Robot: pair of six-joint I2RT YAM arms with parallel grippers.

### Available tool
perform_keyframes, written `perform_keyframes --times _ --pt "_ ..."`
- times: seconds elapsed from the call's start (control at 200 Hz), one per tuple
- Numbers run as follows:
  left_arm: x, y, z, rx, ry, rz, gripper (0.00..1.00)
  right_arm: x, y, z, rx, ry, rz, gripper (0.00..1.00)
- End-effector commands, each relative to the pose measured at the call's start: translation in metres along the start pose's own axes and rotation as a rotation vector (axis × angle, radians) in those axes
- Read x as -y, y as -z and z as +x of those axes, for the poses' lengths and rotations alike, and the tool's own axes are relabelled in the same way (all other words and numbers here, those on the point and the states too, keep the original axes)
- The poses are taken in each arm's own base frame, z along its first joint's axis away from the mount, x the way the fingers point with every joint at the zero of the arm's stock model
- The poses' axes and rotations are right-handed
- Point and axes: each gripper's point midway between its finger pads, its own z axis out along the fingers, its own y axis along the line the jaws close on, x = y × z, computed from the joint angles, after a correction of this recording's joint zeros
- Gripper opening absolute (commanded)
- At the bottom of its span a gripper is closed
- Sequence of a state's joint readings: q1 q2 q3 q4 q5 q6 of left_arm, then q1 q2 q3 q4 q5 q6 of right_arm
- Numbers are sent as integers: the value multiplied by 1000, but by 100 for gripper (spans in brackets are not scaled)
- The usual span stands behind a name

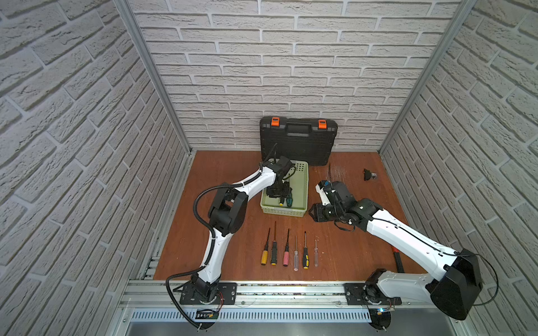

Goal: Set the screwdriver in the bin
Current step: 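Lower the screwdriver beside the green-black one and open the left gripper, then raise the left gripper while the right gripper descends onto the clear screwdriver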

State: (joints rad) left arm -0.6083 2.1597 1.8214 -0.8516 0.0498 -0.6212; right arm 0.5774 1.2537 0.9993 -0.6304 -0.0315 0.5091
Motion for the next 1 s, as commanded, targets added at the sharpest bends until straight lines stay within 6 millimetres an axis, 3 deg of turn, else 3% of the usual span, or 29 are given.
perform_keyframes --times 0.0,0.165,0.415,0.605,0.755,0.995 --pt "4 54 -17 123 -8 65 45 -7 9 -10 7 2 -12 48" --pt "9 103 -14 204 -38 124 45 -1 10 5 -51 18 63 46" --pt "-29 144 20 253 -28 29 45 6 2 62 -195 15 162 45" --pt "-53 149 52 243 27 4 46 18 13 89 -251 2 263 46" --pt "-68 157 64 262 48 -21 48 18 -3 122 -294 -33 275 46" --pt "-79 150 78 227 68 -25 48 15 -27 145 -310 -71 275 45"
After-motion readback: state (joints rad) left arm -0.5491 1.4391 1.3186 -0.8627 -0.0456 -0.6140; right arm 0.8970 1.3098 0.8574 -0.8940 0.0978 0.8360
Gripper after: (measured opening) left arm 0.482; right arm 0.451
